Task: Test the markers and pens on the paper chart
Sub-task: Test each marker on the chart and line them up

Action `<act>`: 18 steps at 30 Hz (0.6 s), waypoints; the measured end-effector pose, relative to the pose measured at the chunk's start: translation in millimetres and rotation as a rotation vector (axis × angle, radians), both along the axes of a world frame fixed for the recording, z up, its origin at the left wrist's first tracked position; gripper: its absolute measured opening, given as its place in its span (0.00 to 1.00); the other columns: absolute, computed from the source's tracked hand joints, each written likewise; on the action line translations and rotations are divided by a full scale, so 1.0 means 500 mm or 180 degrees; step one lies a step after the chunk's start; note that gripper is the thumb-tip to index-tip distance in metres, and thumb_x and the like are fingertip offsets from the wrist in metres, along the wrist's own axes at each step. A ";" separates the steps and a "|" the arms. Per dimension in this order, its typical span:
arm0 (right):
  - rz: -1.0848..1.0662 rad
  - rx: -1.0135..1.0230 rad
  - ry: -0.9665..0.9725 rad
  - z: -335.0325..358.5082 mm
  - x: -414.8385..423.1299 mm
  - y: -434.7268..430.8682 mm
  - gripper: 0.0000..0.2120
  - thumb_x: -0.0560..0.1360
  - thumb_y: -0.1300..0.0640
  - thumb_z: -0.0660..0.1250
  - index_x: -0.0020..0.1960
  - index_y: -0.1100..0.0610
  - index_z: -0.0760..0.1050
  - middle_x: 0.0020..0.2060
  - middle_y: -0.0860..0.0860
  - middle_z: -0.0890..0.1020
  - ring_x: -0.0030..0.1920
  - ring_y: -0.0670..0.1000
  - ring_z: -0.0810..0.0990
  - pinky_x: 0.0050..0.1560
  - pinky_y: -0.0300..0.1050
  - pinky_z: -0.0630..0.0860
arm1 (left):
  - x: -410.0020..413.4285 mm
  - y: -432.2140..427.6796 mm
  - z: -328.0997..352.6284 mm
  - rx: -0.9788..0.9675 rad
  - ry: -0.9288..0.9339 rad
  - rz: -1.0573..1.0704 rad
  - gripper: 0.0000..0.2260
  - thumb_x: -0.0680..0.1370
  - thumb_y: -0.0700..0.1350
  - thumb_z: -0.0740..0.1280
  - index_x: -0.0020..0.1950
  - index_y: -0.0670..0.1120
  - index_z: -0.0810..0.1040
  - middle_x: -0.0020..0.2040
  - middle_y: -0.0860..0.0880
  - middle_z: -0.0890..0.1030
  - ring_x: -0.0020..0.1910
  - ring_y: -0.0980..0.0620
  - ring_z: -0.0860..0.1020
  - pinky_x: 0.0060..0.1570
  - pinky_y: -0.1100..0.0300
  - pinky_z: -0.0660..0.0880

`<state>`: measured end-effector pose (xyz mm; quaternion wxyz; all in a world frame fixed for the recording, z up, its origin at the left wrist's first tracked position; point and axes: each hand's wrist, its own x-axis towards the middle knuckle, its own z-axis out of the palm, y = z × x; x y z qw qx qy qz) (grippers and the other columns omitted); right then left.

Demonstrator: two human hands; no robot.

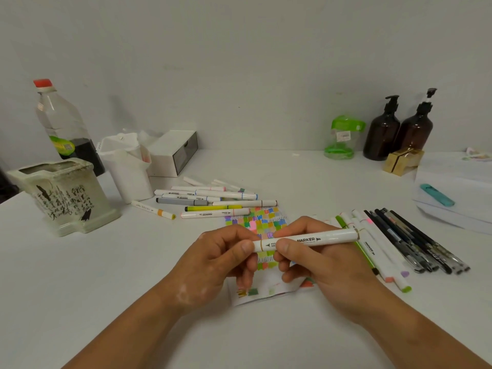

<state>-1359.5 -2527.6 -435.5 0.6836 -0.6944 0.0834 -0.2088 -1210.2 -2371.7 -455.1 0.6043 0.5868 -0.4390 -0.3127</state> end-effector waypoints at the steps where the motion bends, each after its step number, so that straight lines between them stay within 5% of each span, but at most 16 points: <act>1: 0.0036 -0.0138 -0.0008 0.002 -0.001 -0.004 0.05 0.71 0.54 0.78 0.46 0.51 0.85 0.36 0.55 0.84 0.36 0.52 0.82 0.36 0.45 0.81 | 0.004 -0.001 0.000 -0.0020 0.0029 0.0049 0.09 0.80 0.48 0.64 0.52 0.46 0.82 0.38 0.45 0.80 0.34 0.47 0.77 0.37 0.56 0.77; 4: 0.0669 -0.0112 0.0077 0.012 -0.014 -0.032 0.22 0.65 0.56 0.80 0.59 0.52 0.84 0.44 0.53 0.85 0.41 0.51 0.80 0.35 0.44 0.76 | 0.018 -0.002 0.003 -0.0141 0.0319 0.0244 0.10 0.78 0.48 0.66 0.54 0.46 0.83 0.38 0.46 0.79 0.36 0.49 0.75 0.38 0.60 0.75; 8: 0.1568 0.0729 0.0324 0.020 -0.030 -0.054 0.38 0.68 0.34 0.74 0.69 0.58 0.78 0.59 0.62 0.82 0.46 0.52 0.78 0.34 0.42 0.75 | 0.027 0.004 -0.003 -0.0126 0.0397 0.0281 0.12 0.75 0.51 0.71 0.54 0.47 0.84 0.39 0.44 0.79 0.38 0.47 0.75 0.39 0.59 0.76; 11: 0.0719 -0.0076 0.0784 0.008 -0.017 -0.034 0.19 0.67 0.41 0.75 0.54 0.47 0.83 0.46 0.57 0.88 0.37 0.50 0.81 0.34 0.42 0.76 | 0.017 -0.001 -0.009 0.0011 0.0009 0.0297 0.09 0.77 0.52 0.72 0.54 0.50 0.84 0.39 0.47 0.82 0.36 0.49 0.78 0.40 0.60 0.77; 14: 0.0190 -0.1075 0.1099 -0.003 -0.010 -0.023 0.16 0.63 0.42 0.75 0.51 0.40 0.81 0.35 0.48 0.86 0.34 0.46 0.83 0.38 0.38 0.76 | 0.010 -0.007 -0.015 0.0473 -0.0844 0.0897 0.11 0.72 0.59 0.69 0.53 0.61 0.82 0.45 0.55 0.84 0.43 0.56 0.81 0.44 0.64 0.79; 18: -0.1319 -0.2336 0.1462 -0.009 -0.015 -0.074 0.08 0.69 0.46 0.76 0.46 0.40 0.80 0.34 0.41 0.83 0.36 0.37 0.79 0.34 0.31 0.72 | 0.021 -0.002 -0.025 0.1182 -0.2134 0.1195 0.15 0.70 0.66 0.68 0.54 0.62 0.79 0.55 0.67 0.77 0.56 0.66 0.73 0.52 0.72 0.71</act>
